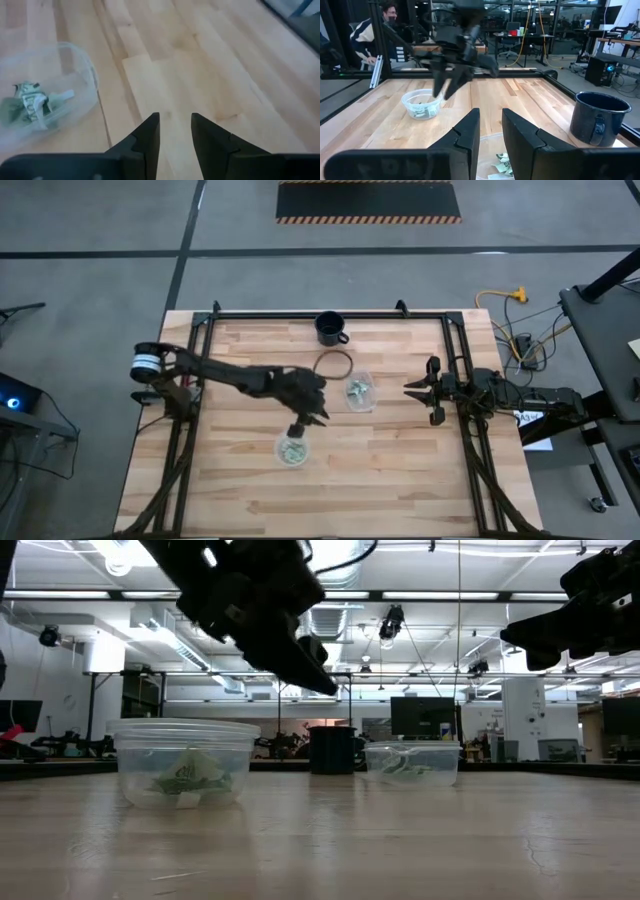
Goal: Pick and place items into bin
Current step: Return to Home Position
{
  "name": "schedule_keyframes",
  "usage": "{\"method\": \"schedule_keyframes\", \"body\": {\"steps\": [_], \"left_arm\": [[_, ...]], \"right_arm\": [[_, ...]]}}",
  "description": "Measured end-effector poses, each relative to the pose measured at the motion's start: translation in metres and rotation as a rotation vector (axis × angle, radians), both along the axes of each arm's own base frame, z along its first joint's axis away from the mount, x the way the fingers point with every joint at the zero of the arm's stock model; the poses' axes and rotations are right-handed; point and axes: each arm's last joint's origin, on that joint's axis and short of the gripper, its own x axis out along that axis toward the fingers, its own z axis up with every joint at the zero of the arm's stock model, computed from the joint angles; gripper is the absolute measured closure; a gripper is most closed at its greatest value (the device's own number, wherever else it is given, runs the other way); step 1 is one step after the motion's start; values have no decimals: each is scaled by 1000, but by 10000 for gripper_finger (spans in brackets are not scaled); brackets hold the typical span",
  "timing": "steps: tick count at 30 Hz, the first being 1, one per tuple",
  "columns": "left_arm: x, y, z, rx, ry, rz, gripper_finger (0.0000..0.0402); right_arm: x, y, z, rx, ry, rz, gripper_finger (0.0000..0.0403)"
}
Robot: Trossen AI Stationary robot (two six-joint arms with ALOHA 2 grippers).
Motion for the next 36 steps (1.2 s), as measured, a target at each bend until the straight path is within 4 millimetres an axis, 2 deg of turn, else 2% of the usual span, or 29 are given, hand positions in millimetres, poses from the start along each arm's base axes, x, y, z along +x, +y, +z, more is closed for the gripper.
{"method": "schedule_keyframes", "body": {"steps": [4,7,12,17,23,28,36], "left_arm": [[-23,27,-14,-47,39,65,308],[-40,36,-18,-51,-2,106,308],[-73,34,-10,-48,-222,124,308],[-109,30,-12,-48,-325,244,308],[-143,23,-20,-21,-510,264,308],[-164,22,-27,-28,-583,267,308],[-187,20,-25,-42,-647,301,308]], "right_arm": [[0,0,0,0,0,1,330],[0,0,0,-1,1,0,330],[0,0,0,0,0,0,330],[0,0,0,0,0,0,330],[0,0,0,-1,0,0,330],[0,0,0,-1,0,0,330],[0,0,0,-1,0,0,330]]}}
